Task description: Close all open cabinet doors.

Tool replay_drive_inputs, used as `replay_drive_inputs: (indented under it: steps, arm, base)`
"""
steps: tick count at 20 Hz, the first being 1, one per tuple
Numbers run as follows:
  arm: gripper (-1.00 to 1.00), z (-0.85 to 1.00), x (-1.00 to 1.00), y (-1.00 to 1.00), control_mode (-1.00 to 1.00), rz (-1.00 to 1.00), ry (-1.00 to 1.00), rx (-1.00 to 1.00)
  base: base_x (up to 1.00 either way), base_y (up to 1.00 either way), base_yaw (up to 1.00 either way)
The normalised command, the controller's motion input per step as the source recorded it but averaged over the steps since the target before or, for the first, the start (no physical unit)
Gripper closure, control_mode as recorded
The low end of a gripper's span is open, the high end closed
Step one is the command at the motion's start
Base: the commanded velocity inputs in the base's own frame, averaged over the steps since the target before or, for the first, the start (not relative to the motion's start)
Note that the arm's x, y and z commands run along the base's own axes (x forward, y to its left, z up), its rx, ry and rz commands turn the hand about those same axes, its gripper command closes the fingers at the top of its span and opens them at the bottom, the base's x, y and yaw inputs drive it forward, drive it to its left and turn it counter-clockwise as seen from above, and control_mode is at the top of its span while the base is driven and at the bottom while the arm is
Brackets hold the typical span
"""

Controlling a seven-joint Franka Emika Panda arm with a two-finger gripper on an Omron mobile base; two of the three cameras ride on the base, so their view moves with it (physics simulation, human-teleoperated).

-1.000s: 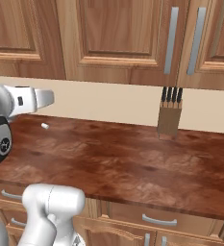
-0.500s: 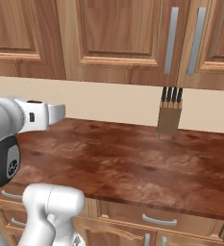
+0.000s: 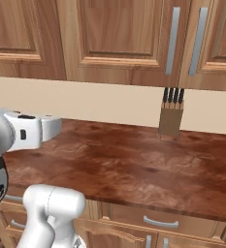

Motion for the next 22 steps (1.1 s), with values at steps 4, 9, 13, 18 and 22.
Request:
replay_drive_inputs:
  steps: [4,9,13,18,22]
  arm:
    - [-1.0,0.0,0.05,0.0,-1.0,0.0,0.02,0.0]
    - [-1.0,0.0,0.11,0.0,-1.0,0.0,0.0,0.0]
    - [-1.0,0.0,0.0,0.0,-1.0,0.0,0.0,0.0]
    - [-1.0,0.0,-0.03,0.0,1.0,0.0,0.0,0.0]
    - [-1.0,0.0,0.0,0.0,1.0,0.0,0.0,0.0]
  base:
    - [0.0,0.0,0.0]
    - [0.0,0.0,0.0]
    - [0.0,0.0,0.0]
    - [-0.05,0.0,0.0]
    - [-0.39,-0.23,0.0]
